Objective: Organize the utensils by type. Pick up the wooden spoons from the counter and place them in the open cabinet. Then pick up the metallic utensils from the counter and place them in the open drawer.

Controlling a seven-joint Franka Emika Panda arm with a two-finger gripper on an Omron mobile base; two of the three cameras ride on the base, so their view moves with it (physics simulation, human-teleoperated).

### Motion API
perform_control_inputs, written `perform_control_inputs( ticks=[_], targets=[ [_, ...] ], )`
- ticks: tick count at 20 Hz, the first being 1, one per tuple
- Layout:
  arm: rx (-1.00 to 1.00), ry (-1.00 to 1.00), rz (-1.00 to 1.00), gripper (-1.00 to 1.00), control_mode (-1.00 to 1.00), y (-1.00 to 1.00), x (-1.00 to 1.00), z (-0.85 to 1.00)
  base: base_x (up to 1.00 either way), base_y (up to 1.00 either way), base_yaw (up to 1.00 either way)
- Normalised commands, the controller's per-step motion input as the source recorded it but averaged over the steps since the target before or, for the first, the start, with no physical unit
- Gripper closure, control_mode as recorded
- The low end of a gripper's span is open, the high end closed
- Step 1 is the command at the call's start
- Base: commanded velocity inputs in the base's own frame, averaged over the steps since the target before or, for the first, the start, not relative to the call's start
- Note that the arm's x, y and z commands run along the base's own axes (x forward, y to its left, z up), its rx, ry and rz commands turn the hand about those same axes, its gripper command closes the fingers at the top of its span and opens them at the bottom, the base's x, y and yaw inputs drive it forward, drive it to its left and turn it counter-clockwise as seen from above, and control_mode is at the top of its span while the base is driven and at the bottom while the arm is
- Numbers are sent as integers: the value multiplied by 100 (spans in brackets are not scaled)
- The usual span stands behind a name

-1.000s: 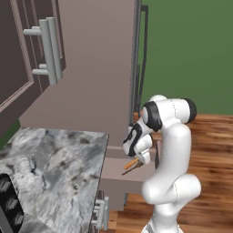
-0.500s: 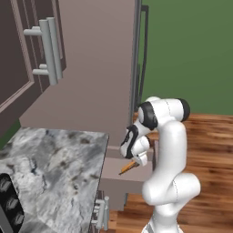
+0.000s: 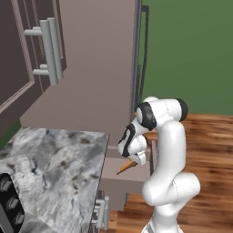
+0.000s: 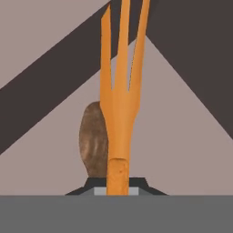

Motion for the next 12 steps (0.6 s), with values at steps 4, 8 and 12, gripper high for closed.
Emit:
perform_control_inputs(
  ticks=[4,8,12],
  targets=[
    [0,6,0,100,-100,-3,-34,-27,0,0,0],
    [0,6,0,100,-100,-13,-36,-34,0,0,0],
    [0,4,0,100,-100,-9,-23,-29,0,0,0]
  ],
)
